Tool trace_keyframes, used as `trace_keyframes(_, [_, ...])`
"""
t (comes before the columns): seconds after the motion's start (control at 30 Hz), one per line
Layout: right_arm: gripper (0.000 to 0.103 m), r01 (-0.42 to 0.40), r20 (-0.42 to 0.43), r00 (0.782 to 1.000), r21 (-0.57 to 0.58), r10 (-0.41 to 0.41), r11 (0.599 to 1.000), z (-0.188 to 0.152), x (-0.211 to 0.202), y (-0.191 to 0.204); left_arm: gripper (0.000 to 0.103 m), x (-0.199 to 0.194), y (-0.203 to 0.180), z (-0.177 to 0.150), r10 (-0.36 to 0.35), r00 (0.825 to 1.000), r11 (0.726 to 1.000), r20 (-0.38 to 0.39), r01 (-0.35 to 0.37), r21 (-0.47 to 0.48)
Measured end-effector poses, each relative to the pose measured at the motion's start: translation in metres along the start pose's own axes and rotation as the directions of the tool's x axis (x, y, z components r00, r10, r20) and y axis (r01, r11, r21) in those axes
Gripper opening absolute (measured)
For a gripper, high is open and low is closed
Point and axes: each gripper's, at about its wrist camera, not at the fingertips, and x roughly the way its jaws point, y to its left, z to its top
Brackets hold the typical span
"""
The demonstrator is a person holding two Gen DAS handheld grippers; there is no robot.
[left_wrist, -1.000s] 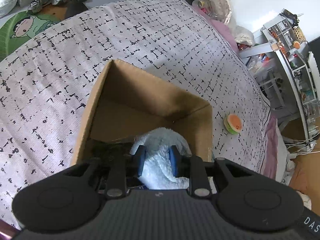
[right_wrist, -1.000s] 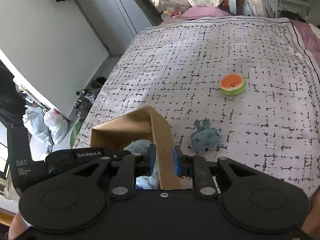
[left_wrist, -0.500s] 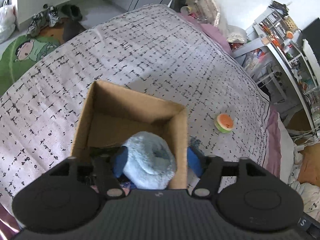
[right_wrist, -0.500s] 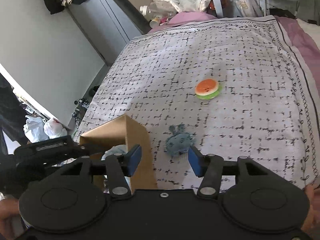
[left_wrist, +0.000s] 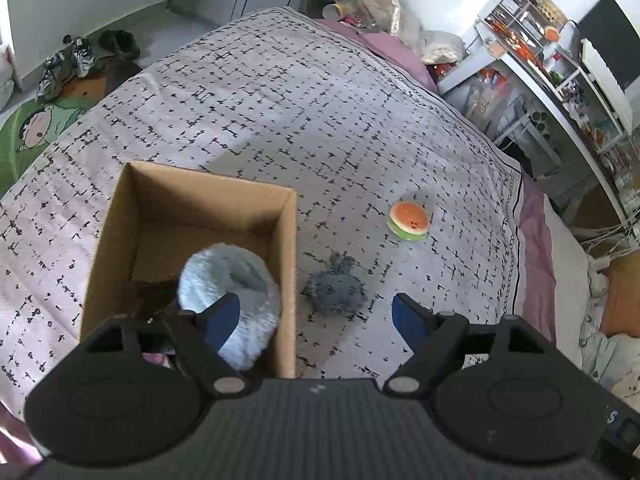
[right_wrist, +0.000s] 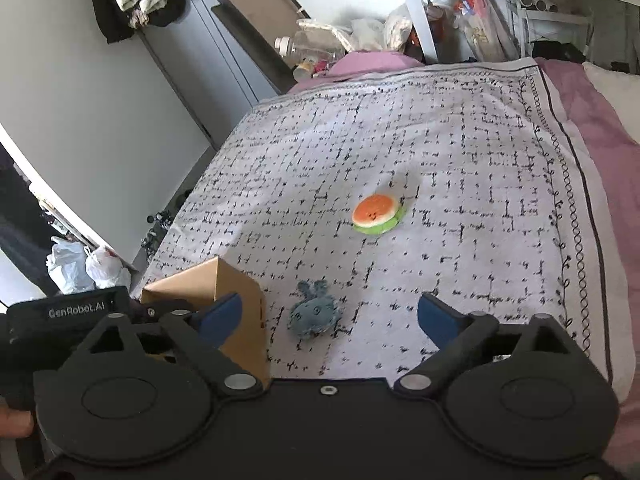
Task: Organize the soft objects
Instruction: 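Open both tools dropping the fluffy plush into the cardboard box, then grasp the grey-blue bunny plush with the left tool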
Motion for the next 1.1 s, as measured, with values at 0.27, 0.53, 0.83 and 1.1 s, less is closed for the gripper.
trace_keyframes(0.27, [0.100,-0.021,0.001,1.000,0.012,0.021,1.000,0.011,-0.002,-0.028,0.086,0.005,-0.033,-0.007,0.031,1.000,0.999,0.005,-0.031,0.042])
trace_keyframes(0.53, [0.101,-0.037,0.013,0.999,0.034,0.036,0.999,0.016,0.005,-0.058,0.086,0.016,-0.062,-0.016,0.059,0.998,0.996,0.011,-0.059,0.064])
trace_keyframes(0.83, [0.101,-0.092,-0.005,0.996,0.155,0.094,0.984,0.017,0.020,-0.091,0.086,0.038,-0.084,-0.023,0.114,0.993,0.991,0.017,-0.115,0.069])
trace_keyframes(1.1, [0.101,-0.067,-0.003,0.998,0.118,0.068,0.991,0.026,0.034,-0.098,0.086,0.061,-0.092,-0.029,0.157,0.987,0.986,0.018,-0.158,0.050])
